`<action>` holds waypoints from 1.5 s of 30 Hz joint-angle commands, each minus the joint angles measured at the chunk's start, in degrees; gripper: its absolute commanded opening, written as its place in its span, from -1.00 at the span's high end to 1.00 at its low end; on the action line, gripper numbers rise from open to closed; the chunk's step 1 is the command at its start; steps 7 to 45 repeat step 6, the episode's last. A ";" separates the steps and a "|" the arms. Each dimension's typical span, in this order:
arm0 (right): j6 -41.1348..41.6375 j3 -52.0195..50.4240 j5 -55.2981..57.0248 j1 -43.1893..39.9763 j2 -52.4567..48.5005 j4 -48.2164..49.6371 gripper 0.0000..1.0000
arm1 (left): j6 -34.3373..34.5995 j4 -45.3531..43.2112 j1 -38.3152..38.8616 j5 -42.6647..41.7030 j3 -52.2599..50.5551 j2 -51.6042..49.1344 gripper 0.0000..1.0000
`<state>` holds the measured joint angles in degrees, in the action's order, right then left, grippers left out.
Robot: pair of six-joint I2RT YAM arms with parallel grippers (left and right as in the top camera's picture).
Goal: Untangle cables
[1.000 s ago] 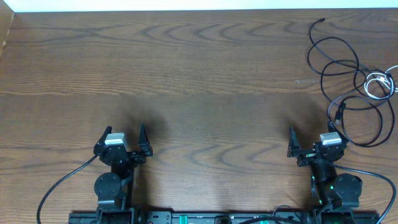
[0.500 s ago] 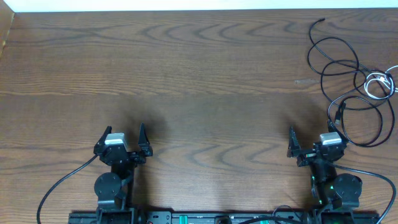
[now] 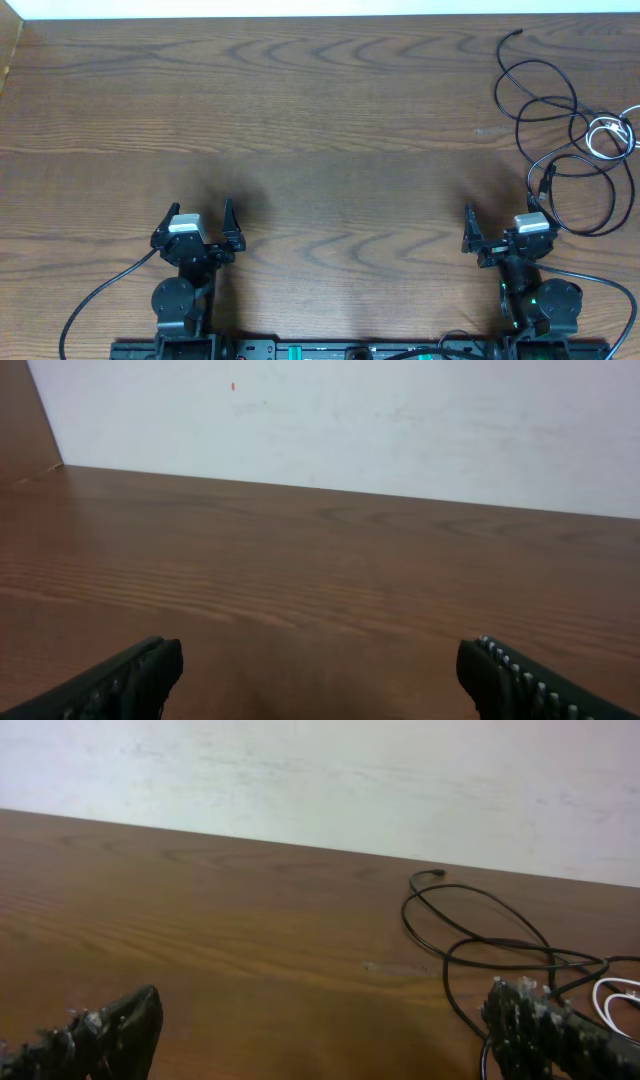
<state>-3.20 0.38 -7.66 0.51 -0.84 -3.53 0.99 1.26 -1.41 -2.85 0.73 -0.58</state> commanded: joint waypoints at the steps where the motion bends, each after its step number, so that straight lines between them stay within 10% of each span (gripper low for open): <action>1: -0.48 -0.07 0.24 0.33 0.35 -0.26 -0.99 | -1.20 2.75 -0.17 0.57 -0.50 0.31 -0.86; 45: -0.48 -0.07 0.24 0.33 0.35 -0.26 -0.99 | -1.20 2.75 -0.17 0.57 -0.50 0.31 -0.86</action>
